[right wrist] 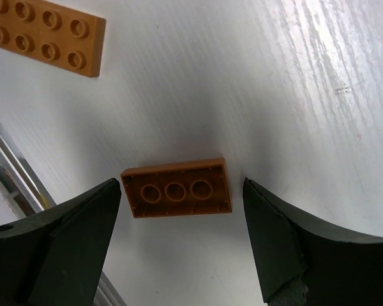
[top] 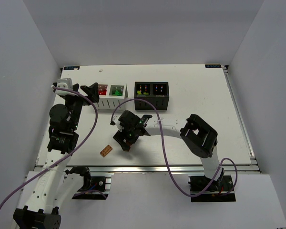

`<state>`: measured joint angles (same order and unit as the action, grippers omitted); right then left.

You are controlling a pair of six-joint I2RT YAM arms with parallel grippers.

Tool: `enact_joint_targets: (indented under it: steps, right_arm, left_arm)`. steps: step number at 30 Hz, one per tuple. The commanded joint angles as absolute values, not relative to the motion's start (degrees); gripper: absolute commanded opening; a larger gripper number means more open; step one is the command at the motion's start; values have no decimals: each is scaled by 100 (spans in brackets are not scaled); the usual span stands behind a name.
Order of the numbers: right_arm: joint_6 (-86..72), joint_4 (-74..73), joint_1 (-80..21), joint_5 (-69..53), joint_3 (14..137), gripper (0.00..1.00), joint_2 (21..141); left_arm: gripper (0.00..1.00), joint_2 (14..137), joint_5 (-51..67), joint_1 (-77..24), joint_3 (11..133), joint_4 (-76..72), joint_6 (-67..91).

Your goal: Sort the legos into containers by color

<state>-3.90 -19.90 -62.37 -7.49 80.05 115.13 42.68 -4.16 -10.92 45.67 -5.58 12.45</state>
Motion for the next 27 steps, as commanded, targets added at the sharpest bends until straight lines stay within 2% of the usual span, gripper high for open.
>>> enact_joint_targets:
  steps: [1,7,11,13,17,23,27]
  right_arm:
    - [463,-1846,-6231,-1115,7999,82,11435]
    - [1440,-1951,-6231,-1687,7893,83,11382]
    - [1512,-1987,-6249,-1828,7831,84,11382]
    - [1494,-1943,-6301,-1723,7805,89,11382]
    - [1573,-1820,-6495,-1267,7647,90,11364]
    - [1670,-1521,-6820,-520,7409,89,11364]
    - [1687,-1459,-6838,-308,7374,84,11373]
  left_arm:
    - [98,4210,-466,-1099,4562,-571,1178]
    - [98,4219,-466,-1099,4570,-571,1169]
    - [98,4219,-457,-1099,4570,-571,1169]
    - [98,4219,-466,-1107,4570,-571,1169]
    - [98,4201,-457,-1099,4570,-571,1169]
    - [98,4184,-466,-1099,4570,-563,1169]
    - [98,4166,-466,-1099,4570,-563,1160]
